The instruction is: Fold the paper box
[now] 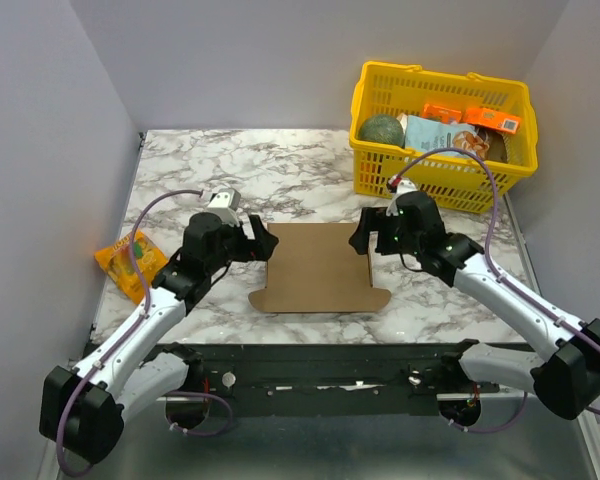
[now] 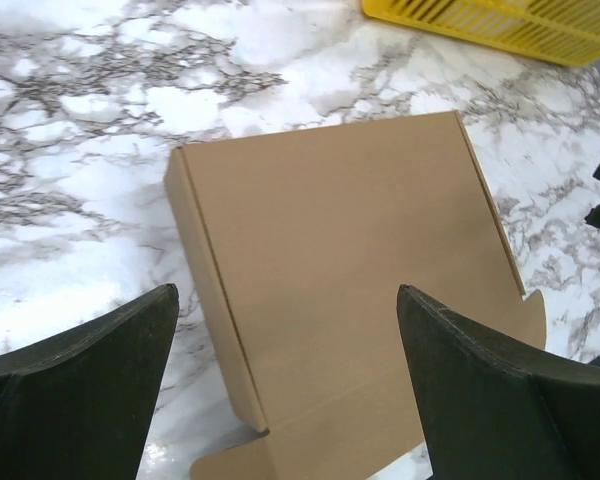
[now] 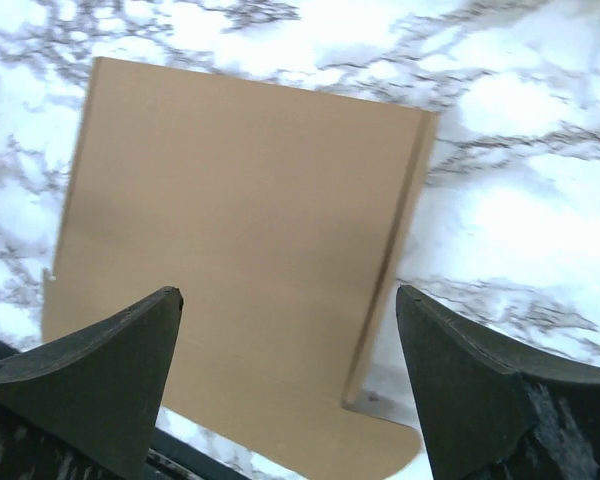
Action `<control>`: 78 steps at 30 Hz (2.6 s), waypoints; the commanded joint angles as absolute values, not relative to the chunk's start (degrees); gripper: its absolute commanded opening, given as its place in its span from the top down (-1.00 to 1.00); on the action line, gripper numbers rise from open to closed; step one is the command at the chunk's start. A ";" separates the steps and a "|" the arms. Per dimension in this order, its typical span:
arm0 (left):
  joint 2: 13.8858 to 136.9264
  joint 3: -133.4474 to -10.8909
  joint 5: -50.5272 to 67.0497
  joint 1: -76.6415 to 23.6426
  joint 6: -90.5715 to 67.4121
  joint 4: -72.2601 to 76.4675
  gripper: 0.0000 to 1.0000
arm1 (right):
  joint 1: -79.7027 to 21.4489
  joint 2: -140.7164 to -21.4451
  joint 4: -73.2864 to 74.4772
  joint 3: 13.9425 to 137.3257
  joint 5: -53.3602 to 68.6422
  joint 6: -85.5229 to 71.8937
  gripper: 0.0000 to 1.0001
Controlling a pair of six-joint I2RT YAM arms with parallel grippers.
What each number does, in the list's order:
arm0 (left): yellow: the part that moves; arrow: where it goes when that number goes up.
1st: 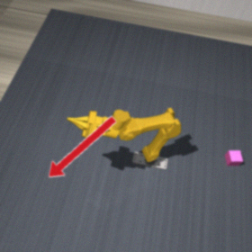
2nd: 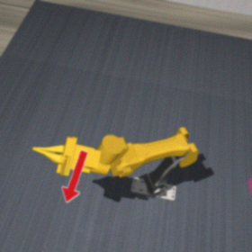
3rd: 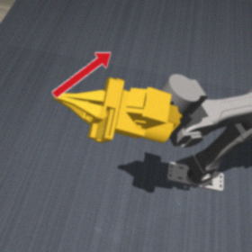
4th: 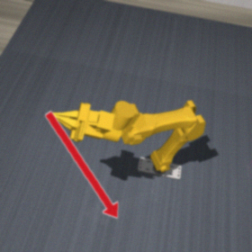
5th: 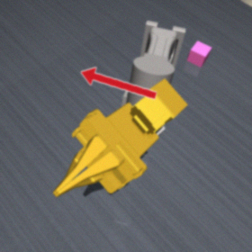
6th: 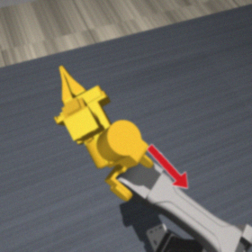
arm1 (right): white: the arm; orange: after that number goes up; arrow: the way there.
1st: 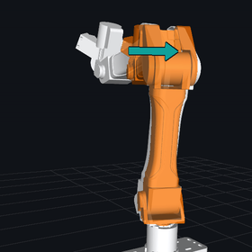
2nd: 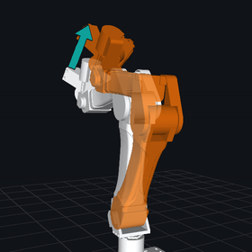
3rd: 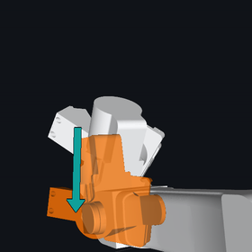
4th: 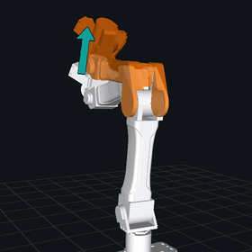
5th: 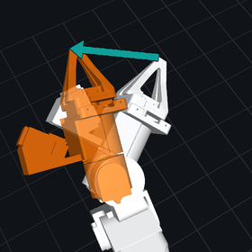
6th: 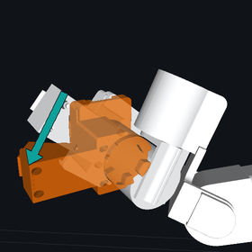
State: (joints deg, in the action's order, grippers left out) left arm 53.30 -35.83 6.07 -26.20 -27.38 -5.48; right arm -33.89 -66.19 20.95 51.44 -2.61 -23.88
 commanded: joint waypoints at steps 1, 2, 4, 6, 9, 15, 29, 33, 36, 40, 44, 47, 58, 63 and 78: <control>53.26 -34.55 14.32 -21.54 -27.59 -4.84 -0.98 | -26.13 -65.74 22.59 47.03 11.74 -20.31 -0.95; 53.26 -33.85 14.85 -21.27 -28.12 -4.14 -0.98 | -24.97 -65.66 21.63 45.11 13.08 -19.87 -0.96; 53.44 -32.18 15.64 -20.92 -30.40 -1.33 -0.98 | -22.52 -65.83 20.40 42.90 16.33 -19.86 -0.97; 54.31 -29.63 15.64 -20.74 -31.81 -0.35 -0.97 | -21.01 -66.61 17.59 39.57 18.27 -20.47 -0.98; 56.33 -27.25 15.47 -20.65 -33.05 3.51 -0.98 | -19.34 -68.46 13.90 35.70 20.56 -21.88 -0.99; 56.16 -23.21 11.60 -20.22 -34.62 6.23 -0.98 | -19.07 -72.68 4.58 30.59 25.13 -24.16 -0.98; 52.39 -20.31 12.48 -15.39 -35.68 7.65 -0.98 | -19.07 -85.34 -11.67 25.58 32.68 -30.06 -0.54; 51.59 -18.46 12.65 -12.75 -37.17 8.43 -0.98 | -19.07 -87.53 -14.94 25.31 35.24 -31.11 -0.34; 51.77 -17.23 13.53 -11.34 -38.05 10.28 -0.97 | -19.07 -89.29 -15.91 25.58 36.38 -31.64 -0.15; 51.24 -17.40 14.15 -10.29 -38.14 9.94 -0.97 | -18.64 -90.44 -14.86 25.58 34.37 -33.04 -0.02; 49.05 -17.84 14.33 -9.14 -38.23 8.26 -0.98 | -16.70 -90.97 -14.85 24.26 33.14 -34.45 0.14; 46.76 -17.40 14.33 -8.18 -38.67 7.65 -0.98 | -14.95 -91.58 -15.73 23.38 34.45 -36.03 0.24; 48.24 -16.26 17.57 -7.12 -40.08 10.97 -0.98 | -10.99 -92.63 -14.85 23.20 35.59 -38.67 0.56; 52.55 -15.82 19.60 -7.12 -40.87 15.11 -0.97 | -10.02 -93.08 -14.42 23.12 34.90 -39.55 0.69; 66.44 -16.96 22.06 -9.23 -42.54 26.54 -0.97 | -7.21 -91.06 -13.88 22.68 33.14 -38.77 0.95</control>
